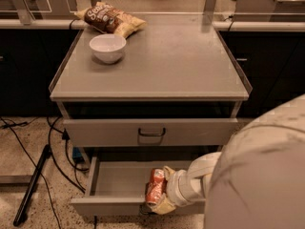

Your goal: Pick coke can from middle drawer and place on counter

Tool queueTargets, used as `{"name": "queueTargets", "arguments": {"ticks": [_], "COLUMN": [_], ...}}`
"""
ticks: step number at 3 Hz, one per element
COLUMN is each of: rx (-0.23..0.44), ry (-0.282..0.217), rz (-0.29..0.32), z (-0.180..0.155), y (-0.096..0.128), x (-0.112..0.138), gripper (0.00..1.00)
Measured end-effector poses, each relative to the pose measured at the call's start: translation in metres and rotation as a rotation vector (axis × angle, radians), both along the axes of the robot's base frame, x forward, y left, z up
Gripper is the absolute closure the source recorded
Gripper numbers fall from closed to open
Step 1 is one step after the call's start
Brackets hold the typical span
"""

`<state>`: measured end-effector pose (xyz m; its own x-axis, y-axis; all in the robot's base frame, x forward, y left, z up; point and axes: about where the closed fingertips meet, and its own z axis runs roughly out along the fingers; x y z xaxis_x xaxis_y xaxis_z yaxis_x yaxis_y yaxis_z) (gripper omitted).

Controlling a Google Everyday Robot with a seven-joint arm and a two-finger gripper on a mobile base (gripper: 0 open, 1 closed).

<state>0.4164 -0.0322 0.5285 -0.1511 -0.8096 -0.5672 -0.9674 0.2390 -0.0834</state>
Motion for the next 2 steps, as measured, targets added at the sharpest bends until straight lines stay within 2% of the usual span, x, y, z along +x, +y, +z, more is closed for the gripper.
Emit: {"name": "queueTargets", "arguments": {"ticks": [1, 2], "rx": [0.034, 0.109], "ry": [0.014, 0.010], "rz": [-0.043, -0.092], "z": [0.022, 0.048], "y": [-0.018, -0.044], "x": [0.009, 0.031], "gripper": [1.00, 1.00]}}
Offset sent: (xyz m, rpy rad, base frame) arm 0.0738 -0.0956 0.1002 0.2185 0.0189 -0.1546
